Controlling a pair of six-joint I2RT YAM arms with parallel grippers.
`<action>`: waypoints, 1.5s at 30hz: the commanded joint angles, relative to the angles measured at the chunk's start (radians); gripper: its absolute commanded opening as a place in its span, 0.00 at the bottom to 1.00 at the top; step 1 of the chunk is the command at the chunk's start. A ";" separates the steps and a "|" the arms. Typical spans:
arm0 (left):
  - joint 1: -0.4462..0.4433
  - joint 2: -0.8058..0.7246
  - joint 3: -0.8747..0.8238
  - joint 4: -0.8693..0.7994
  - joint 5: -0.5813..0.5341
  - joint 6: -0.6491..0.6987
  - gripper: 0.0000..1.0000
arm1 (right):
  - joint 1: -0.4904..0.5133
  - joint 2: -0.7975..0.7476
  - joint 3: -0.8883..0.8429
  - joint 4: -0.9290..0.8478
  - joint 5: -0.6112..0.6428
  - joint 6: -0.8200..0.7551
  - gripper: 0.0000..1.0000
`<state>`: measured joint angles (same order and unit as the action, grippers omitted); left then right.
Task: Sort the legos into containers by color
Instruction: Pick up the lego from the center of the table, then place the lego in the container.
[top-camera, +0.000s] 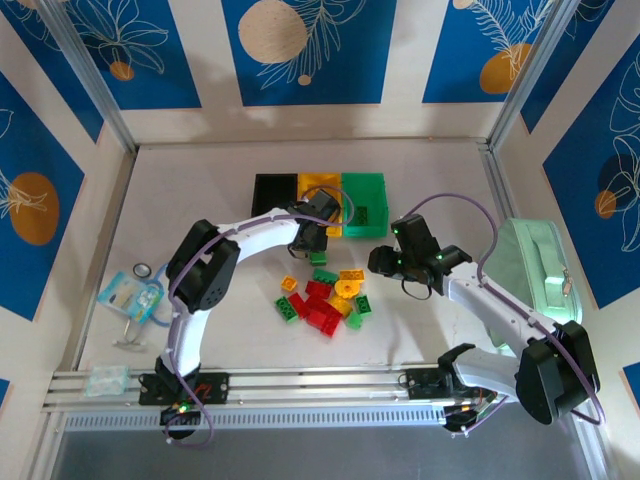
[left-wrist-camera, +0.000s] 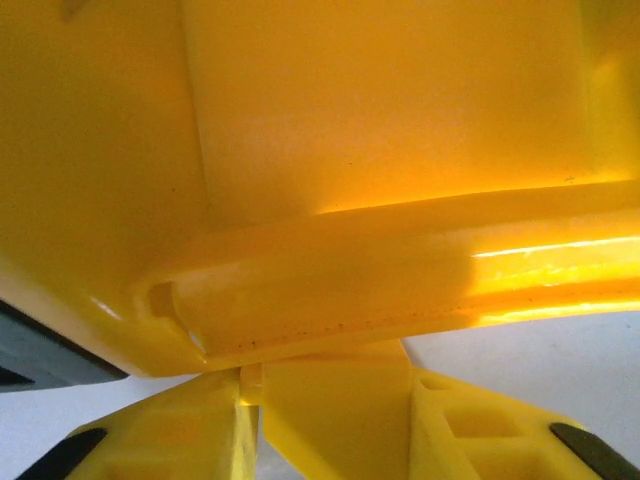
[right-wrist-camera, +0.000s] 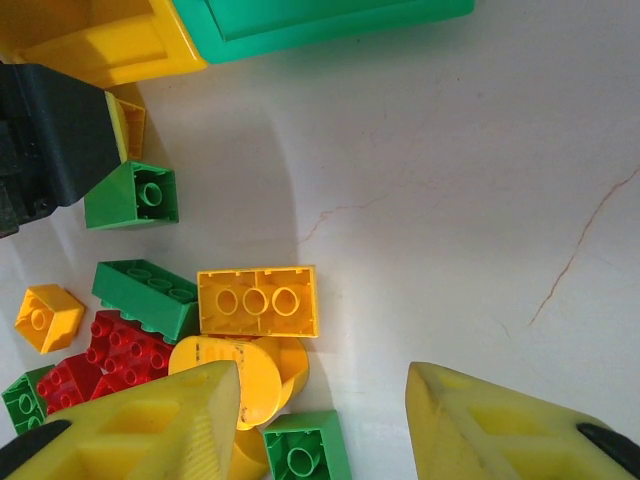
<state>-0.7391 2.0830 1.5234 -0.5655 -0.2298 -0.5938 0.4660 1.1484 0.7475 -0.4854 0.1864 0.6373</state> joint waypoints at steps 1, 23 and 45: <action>-0.009 -0.025 -0.003 -0.021 -0.013 -0.001 0.34 | -0.006 -0.012 -0.002 -0.003 -0.005 0.012 0.48; -0.007 -0.182 0.021 -0.022 -0.051 0.070 0.32 | 0.011 -0.012 0.003 -0.008 -0.012 0.028 0.46; 0.047 -0.224 0.058 -0.019 -0.039 0.104 0.70 | 0.011 -0.064 -0.014 -0.027 -0.009 0.026 0.47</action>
<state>-0.6910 1.9461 1.6573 -0.6102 -0.2710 -0.4725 0.4721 1.0763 0.7429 -0.5152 0.1936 0.6559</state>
